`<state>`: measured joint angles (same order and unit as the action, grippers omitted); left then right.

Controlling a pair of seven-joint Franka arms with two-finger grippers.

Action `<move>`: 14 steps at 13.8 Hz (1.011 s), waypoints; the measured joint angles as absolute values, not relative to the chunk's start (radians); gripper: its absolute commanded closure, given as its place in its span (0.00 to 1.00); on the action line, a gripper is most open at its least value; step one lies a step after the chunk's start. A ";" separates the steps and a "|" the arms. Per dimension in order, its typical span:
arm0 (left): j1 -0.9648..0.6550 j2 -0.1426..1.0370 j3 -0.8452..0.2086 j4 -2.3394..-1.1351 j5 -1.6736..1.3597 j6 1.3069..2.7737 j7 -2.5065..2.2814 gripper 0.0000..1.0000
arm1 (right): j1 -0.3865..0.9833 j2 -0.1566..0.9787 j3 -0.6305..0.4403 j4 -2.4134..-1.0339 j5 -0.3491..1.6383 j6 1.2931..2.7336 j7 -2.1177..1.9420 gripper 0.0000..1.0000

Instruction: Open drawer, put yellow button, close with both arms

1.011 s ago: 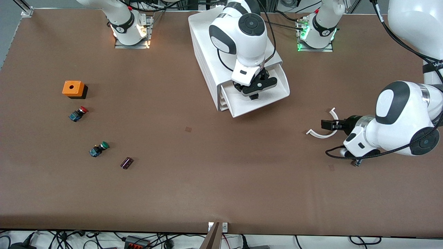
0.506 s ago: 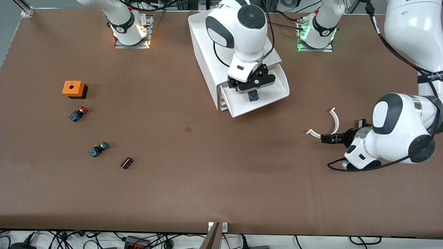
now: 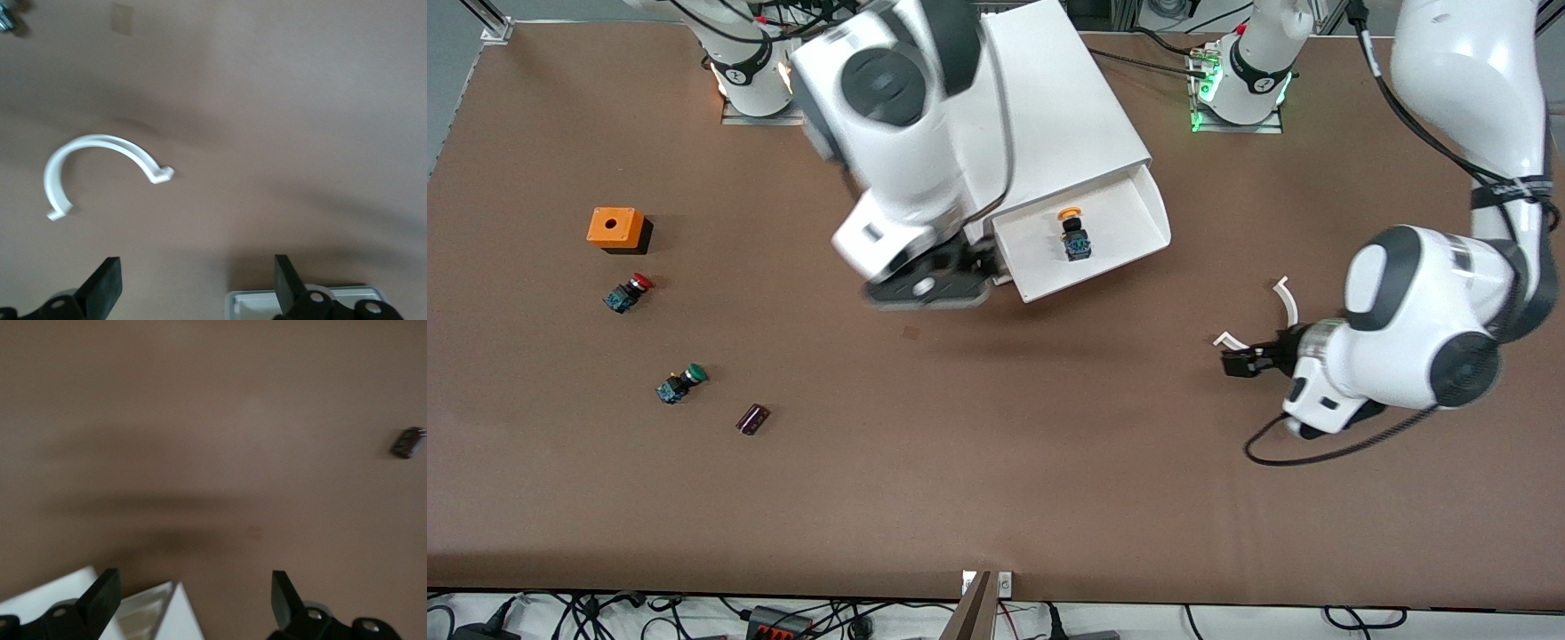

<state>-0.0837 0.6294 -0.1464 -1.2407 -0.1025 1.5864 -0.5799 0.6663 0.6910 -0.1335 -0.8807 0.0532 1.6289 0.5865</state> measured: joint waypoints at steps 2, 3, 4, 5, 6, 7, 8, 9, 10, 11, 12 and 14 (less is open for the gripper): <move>-0.152 0.594 -0.150 -1.298 -0.101 1.676 -0.662 0.00 | 0.553 0.693 -0.147 -0.890 0.053 1.603 0.482 0.00; -0.185 0.565 -0.153 -1.360 -0.100 1.742 -0.700 0.00 | 0.491 0.694 -0.149 -0.892 0.054 1.596 0.435 0.00; -0.217 0.531 -0.156 -1.435 -0.100 1.816 -0.750 0.00 | 0.429 0.694 -0.150 -0.892 0.056 1.590 0.404 0.00; -0.245 0.496 -0.163 -1.515 -0.100 1.889 -0.803 0.00 | 0.370 0.693 -0.148 -0.892 0.057 1.580 0.378 0.00; -0.264 0.466 -0.175 -1.586 -0.100 1.942 -0.846 0.00 | 0.316 0.693 -0.146 -0.892 0.063 1.572 0.344 0.00; -0.274 0.443 -0.196 -1.642 -0.100 1.976 -0.877 0.00 | 0.274 0.690 -0.144 -0.891 0.071 1.566 0.302 0.00; -0.278 0.429 -0.222 -1.682 -0.100 1.993 -0.897 0.00 | 0.247 0.684 -0.144 -0.890 0.075 1.559 0.269 0.00; -0.279 0.420 -0.246 -1.709 -0.100 2.002 -0.911 0.00 | 0.230 0.675 -0.144 -0.889 0.075 1.544 0.253 0.00; -0.278 0.414 -0.264 -1.729 -0.099 2.005 -0.919 0.00 | 0.219 0.665 -0.143 -0.889 0.075 1.523 0.251 0.00; -0.277 0.411 -0.279 -1.744 -0.099 2.005 -0.920 0.00 | 0.206 0.658 -0.143 -0.888 0.077 1.506 0.251 0.00; -0.274 0.408 -0.297 -1.758 -0.099 2.006 -0.921 0.00 | 0.190 0.651 -0.143 -0.889 0.084 1.500 0.251 0.00; -0.273 0.402 -0.331 -1.779 -0.099 2.006 -0.928 0.00 | 0.151 0.623 -0.142 -0.919 0.093 1.499 0.251 0.00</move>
<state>-0.2731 0.4023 -0.3313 -1.7795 -0.0990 2.0057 -0.9278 0.1511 0.6227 -0.1416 -0.9189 0.0925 1.4992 0.2512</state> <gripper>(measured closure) 0.000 0.000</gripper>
